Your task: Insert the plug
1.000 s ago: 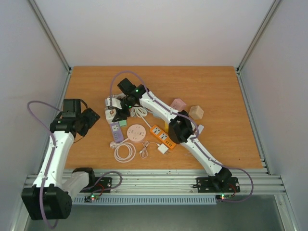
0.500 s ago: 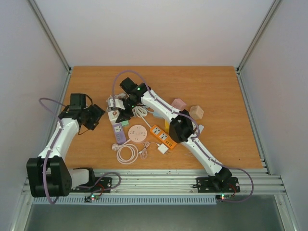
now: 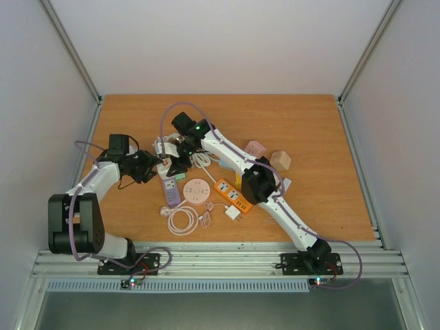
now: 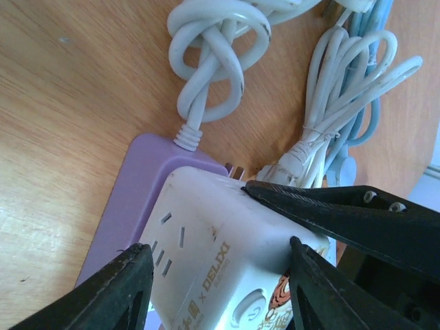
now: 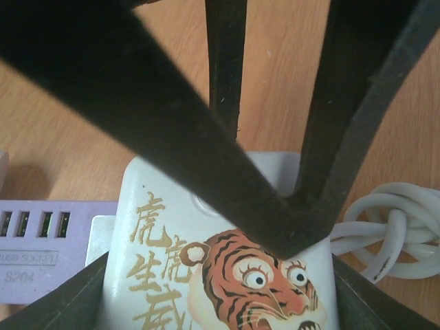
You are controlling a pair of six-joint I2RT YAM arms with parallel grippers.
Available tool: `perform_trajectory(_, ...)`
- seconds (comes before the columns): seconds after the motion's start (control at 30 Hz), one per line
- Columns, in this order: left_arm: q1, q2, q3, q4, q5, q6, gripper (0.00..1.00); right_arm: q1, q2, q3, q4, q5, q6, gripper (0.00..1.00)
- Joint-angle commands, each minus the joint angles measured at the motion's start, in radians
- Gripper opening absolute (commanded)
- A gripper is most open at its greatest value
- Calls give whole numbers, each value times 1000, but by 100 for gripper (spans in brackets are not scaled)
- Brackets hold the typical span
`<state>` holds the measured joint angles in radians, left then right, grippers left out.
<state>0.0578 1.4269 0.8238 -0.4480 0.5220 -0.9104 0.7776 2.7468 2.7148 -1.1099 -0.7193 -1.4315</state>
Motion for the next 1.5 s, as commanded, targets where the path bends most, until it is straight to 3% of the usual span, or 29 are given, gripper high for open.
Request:
perform_trajectory(0.0, 5, 9, -33, 73, 57, 1, 54, -6, 48, -1, -64, 52, 28, 55)
perform_trajectory(0.13, 5, 6, -66, 70, 36, -2, 50, -7, 40, -5, -44, 69, 52, 59)
perform_trajectory(0.33, 5, 5, -96, 78, 11, 2, 49, -7, -4, -21, -19, 98, 113, 81)
perform_trajectory(0.47, 6, -8, -65, 35, -13, 32, 50, -7, -81, -100, 53, 117, 163, 90)
perform_trajectory(0.6, 5, -29, -20, -18, -41, 77, 57, -5, -198, -275, 199, 137, 219, 98)
perform_trajectory(0.8, -2, -58, 93, -150, -84, 188, 68, -5, -450, -634, 440, 231, 327, 99)
perform_trajectory(0.97, -50, -71, 174, -253, -158, 288, 76, -5, -744, -1036, 762, 388, 557, 99)
perform_trajectory(1.03, -91, -65, 200, -283, -209, 324, 78, 0, -855, -1122, 804, 449, 663, 98)
perform_trajectory(1.23, -187, 4, 233, -329, -344, 397, 91, 21, -1073, -1262, 743, 783, 1099, 96)
perform_trajectory(1.33, -211, 40, 230, -319, -356, 414, 98, 23, -1156, -1319, 675, 871, 1267, 96)
perform_trajectory(1.47, -224, 91, 244, -305, -358, 416, 99, 23, -1238, -1395, 611, 952, 1398, 97)
